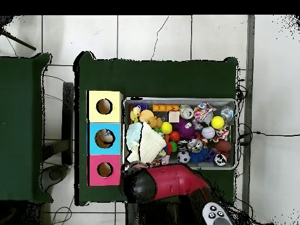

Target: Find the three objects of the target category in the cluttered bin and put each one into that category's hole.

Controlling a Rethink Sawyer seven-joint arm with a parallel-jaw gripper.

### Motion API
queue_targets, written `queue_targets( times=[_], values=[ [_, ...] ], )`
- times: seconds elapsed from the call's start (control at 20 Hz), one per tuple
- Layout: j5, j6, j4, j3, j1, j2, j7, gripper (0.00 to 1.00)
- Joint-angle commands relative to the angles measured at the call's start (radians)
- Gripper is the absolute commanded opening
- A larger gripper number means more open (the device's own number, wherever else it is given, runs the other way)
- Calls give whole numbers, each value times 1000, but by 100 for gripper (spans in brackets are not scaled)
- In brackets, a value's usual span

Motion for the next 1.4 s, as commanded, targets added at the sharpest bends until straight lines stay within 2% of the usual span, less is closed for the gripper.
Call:
queue_targets(
  times=[0.05,0.1,0.15,0.3,0.55,0.85,1.0,1.15,1.4],
  values=[
    [-21,13,-64,-8,-50,84,31,0],
    [-28,7,-67,-4,-51,86,26,0],
    [-32,-16,-65,3,-59,89,30,100],
    [-52,-68,-58,17,-68,89,20,100],
    [-59,-35,-81,-1,-49,89,27,100],
    [-46,8,-88,22,-66,80,0,100],
    [-36,91,-114,56,-97,28,-74,100],
    [-27,220,-156,90,-132,-30,-176,100],
    [-70,407,-270,163,-196,-28,-345,100]
  ],
)
